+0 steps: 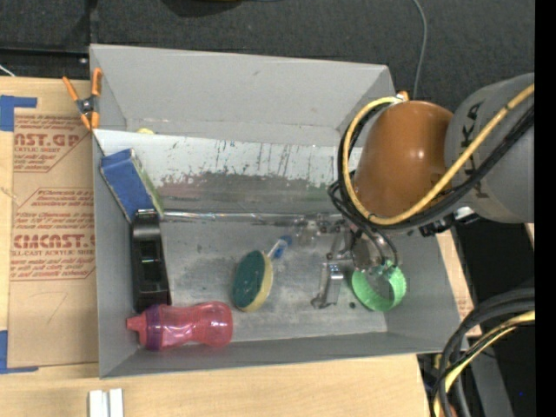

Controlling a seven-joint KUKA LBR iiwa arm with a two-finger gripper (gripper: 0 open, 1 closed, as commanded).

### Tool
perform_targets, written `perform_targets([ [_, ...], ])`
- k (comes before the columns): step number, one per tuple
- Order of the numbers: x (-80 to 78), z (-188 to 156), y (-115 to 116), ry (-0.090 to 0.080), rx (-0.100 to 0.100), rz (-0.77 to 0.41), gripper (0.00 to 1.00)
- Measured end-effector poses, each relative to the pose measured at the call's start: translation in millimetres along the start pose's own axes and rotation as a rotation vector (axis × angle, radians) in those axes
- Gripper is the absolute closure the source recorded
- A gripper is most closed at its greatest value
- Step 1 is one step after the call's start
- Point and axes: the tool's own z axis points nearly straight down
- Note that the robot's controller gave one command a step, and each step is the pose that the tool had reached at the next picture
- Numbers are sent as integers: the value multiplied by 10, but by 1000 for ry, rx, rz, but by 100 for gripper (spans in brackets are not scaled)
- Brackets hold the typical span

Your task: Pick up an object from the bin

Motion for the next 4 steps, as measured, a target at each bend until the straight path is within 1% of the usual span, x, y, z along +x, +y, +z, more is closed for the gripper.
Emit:
perform_targets([
  [1, 0, 0, 0, 0, 0, 0, 100],
  [2, 0, 0, 0, 0, 0, 0, 100],
  [3, -9, 37, 191, -1, 3, 2, 100],
  [4, -229, 384, -40, -2, 2, 42, 0],
])
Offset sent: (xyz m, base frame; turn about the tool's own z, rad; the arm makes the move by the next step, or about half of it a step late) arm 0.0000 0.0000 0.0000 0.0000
